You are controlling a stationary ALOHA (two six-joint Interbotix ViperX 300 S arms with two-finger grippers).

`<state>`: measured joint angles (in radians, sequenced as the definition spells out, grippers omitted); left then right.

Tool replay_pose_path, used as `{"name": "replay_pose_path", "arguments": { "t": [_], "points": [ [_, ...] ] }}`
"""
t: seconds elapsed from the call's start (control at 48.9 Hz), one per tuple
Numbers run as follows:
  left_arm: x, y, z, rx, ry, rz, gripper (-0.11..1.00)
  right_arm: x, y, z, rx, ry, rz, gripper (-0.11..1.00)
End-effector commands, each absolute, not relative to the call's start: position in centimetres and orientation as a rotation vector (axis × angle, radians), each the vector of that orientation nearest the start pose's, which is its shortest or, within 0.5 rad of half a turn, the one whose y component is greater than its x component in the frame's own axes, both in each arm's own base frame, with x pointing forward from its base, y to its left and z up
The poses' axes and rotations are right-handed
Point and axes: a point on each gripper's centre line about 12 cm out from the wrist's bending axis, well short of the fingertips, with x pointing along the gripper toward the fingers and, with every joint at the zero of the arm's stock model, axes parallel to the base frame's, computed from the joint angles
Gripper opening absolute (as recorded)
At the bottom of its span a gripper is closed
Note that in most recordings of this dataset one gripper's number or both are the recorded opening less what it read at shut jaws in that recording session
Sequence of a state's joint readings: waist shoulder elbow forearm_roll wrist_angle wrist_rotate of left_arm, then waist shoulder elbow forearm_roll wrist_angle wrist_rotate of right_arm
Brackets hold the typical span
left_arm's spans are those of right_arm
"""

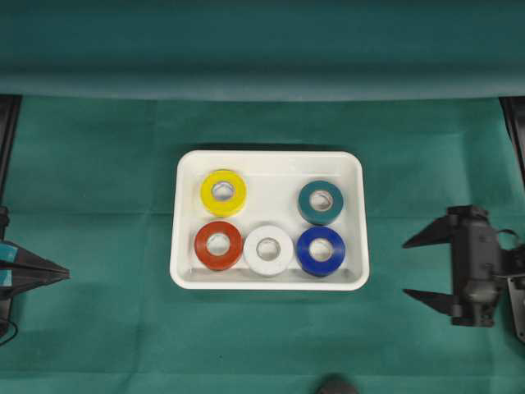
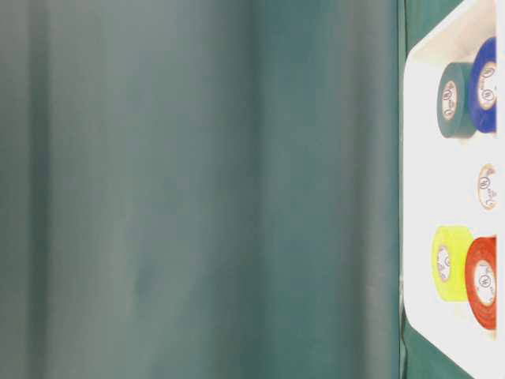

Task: Put the tape into the white case with the right arm.
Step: 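Open the right gripper and retract it to the right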

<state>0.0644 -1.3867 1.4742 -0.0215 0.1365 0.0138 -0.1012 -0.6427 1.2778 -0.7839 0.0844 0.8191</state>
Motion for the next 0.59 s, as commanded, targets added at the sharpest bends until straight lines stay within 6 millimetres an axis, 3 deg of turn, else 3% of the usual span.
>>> {"name": "replay_pose_path", "arguments": {
  "t": [0.0,0.164,0.286,0.573],
  "points": [
    [13.1,0.9,19.1,-0.015,0.216,0.068,0.0,18.8,-2.5,15.2,0.056,0.648,-0.158,0.64],
    [13.2,0.9,19.1,-0.014,0.217,0.068,0.0,17.0,-2.2,15.4,0.06,0.567,-0.15,0.63],
    [13.2,0.9,19.1,-0.014,0.217,0.07,0.0,16.7,-2.0,16.1,0.06,0.508,-0.137,0.63],
    [13.2,0.9,19.1,-0.014,0.217,0.07,0.0,17.0,-1.2,15.7,0.059,0.515,-0.078,0.63]
  ]
}}
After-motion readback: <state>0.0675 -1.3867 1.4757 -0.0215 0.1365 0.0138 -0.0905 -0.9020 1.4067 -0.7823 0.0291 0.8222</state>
